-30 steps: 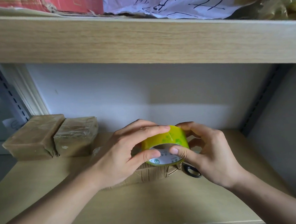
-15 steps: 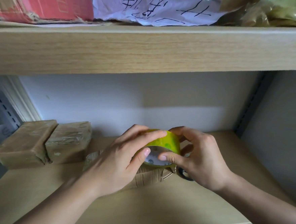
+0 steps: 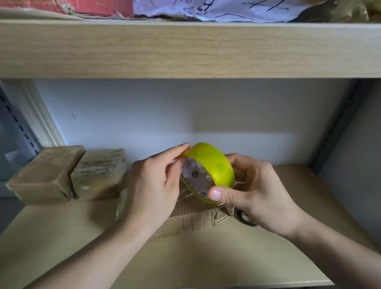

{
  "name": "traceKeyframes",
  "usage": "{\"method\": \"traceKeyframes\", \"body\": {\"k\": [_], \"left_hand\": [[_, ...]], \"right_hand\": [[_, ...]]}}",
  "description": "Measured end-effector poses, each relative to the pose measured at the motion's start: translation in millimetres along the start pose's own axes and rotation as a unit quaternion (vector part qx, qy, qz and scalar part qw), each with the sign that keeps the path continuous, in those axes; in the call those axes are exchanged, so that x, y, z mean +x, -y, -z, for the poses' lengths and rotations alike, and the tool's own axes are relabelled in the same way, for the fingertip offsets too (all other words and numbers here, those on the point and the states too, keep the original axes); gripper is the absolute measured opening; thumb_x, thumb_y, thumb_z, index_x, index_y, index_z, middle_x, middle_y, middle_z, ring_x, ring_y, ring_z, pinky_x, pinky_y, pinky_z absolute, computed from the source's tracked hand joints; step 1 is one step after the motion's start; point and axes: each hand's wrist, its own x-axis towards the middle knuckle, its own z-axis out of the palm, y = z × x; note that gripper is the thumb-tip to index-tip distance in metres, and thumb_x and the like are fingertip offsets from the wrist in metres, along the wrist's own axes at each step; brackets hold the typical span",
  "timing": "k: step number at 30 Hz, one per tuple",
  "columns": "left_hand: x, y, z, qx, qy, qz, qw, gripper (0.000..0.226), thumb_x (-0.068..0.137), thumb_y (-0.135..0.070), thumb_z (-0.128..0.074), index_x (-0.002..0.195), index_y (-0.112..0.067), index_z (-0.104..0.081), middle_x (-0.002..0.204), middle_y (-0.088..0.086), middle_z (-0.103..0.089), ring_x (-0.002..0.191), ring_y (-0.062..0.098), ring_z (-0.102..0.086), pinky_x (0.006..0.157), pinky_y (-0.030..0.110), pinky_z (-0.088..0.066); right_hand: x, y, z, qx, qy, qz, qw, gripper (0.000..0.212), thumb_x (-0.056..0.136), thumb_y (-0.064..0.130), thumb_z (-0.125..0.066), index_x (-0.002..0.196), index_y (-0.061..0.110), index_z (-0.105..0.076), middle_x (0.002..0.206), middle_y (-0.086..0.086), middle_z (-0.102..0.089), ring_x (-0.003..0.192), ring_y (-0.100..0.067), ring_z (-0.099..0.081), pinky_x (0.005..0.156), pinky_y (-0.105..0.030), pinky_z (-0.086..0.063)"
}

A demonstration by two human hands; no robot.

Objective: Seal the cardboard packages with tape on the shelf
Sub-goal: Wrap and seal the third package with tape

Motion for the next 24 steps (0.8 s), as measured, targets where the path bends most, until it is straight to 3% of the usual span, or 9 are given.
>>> {"method": "traceKeyframes", "body": {"k": [3,7,9,11,14,16,19,22,24], "left_hand": [[1.2,1.3,-2.1,-0.094,0.023,0.096,0.991,0.026,0.093,-0.034,-0.063,0.116,-0.032,-0.076,0.102,-0.020,-0.077,0.095,0.001,-0.073,0.089,0.038,-0.059],[-2.0,-8.0,-8.4,-0.235,0.121,0.228,0.937,0.018,0.105,-0.021,-0.056,0.108,-0.027,-0.073,0.097,0.001,-0.078,0.088,0.024,-0.075,0.089,0.053,-0.059],[-4.6,-15.1,-9.6,-0.306,0.167,0.299,0.888,0.018,0.106,-0.016,-0.053,0.108,-0.023,-0.069,0.092,0.014,-0.076,0.073,0.027,-0.071,0.083,0.049,-0.060],[-3.1,-17.2,-9.1,-0.359,0.171,0.356,0.846,0.015,0.103,-0.007,-0.053,0.105,-0.013,-0.068,0.081,0.015,-0.073,0.061,0.023,-0.067,0.072,0.040,-0.058],[-1.8,-20.5,-6.4,-0.412,0.203,0.415,0.785,0.020,0.104,-0.008,-0.049,0.107,-0.008,-0.069,0.078,0.011,-0.074,0.062,0.023,-0.072,0.063,0.032,-0.058],[-3.0,-23.8,-6.2,-0.396,0.234,0.412,0.786,0.028,0.103,-0.004,-0.044,0.099,-0.007,-0.072,0.079,0.012,-0.075,0.063,0.022,-0.072,0.062,0.030,-0.057],[-2.7,-26.9,-6.2,-0.362,0.231,0.416,0.802,0.041,0.103,-0.002,-0.043,0.075,-0.011,-0.072,0.068,0.010,-0.071,0.053,0.019,-0.067,0.056,0.028,-0.052],[-3.1,-28.0,-5.3,-0.305,0.256,0.402,0.824,0.034,0.100,-0.002,-0.047,0.077,-0.006,-0.071,0.064,0.016,-0.069,0.048,0.019,-0.060,0.047,0.025,-0.046],[-5.1,-25.0,-7.0,-0.284,0.270,0.406,0.825,0.030,0.098,-0.001,-0.049,0.075,-0.006,-0.067,0.057,0.012,-0.060,0.042,0.018,-0.052,0.042,0.023,-0.040]], "right_hand": [[1.9,-1.9,-2.2,0.056,0.029,-0.016,0.998,0.026,0.079,0.025,-0.079,0.094,0.005,-0.069,0.068,0.004,-0.065,0.054,-0.004,-0.054,0.053,-0.014,-0.042],[1.2,-2.8,-8.1,0.100,0.022,-0.025,0.994,0.029,0.083,0.021,-0.076,0.099,-0.002,-0.069,0.078,-0.015,-0.072,0.060,-0.011,-0.061,0.056,-0.018,-0.046],[-0.2,-2.4,-9.7,0.086,0.037,-0.029,0.995,0.030,0.088,0.023,-0.072,0.106,-0.001,-0.068,0.085,-0.014,-0.076,0.071,-0.018,-0.067,0.057,-0.023,-0.048],[-1.5,-0.9,-9.8,0.095,0.046,-0.028,0.994,0.027,0.090,0.019,-0.068,0.109,-0.001,-0.066,0.090,-0.013,-0.077,0.078,-0.020,-0.069,0.060,-0.024,-0.050],[-2.9,4.7,-11.7,0.160,0.056,-0.022,0.985,0.028,0.092,0.005,-0.064,0.119,-0.004,-0.063,0.106,-0.018,-0.076,0.094,-0.023,-0.073,0.076,-0.030,-0.059],[-2.9,8.1,-11.8,0.183,0.065,-0.015,0.981,0.031,0.093,0.001,-0.063,0.123,-0.004,-0.060,0.113,-0.023,-0.074,0.104,-0.031,-0.073,0.083,-0.039,-0.062],[-1.0,12.5,-11.1,0.202,0.078,-0.008,0.976,0.032,0.094,-0.001,-0.061,0.125,-0.008,-0.058,0.116,-0.027,-0.071,0.105,-0.035,-0.072,0.082,-0.040,-0.063],[-1.1,13.6,-12.0,0.194,0.074,-0.016,0.978,0.029,0.091,-0.003,-0.068,0.117,-0.010,-0.058,0.103,-0.029,-0.072,0.083,-0.037,-0.069,0.070,-0.036,-0.062],[-1.3,13.2,-11.3,0.162,0.046,-0.022,0.985,0.030,0.084,0.001,-0.072,0.110,-0.008,-0.060,0.090,-0.016,-0.076,0.068,-0.022,-0.068,0.060,-0.030,-0.058]]}}
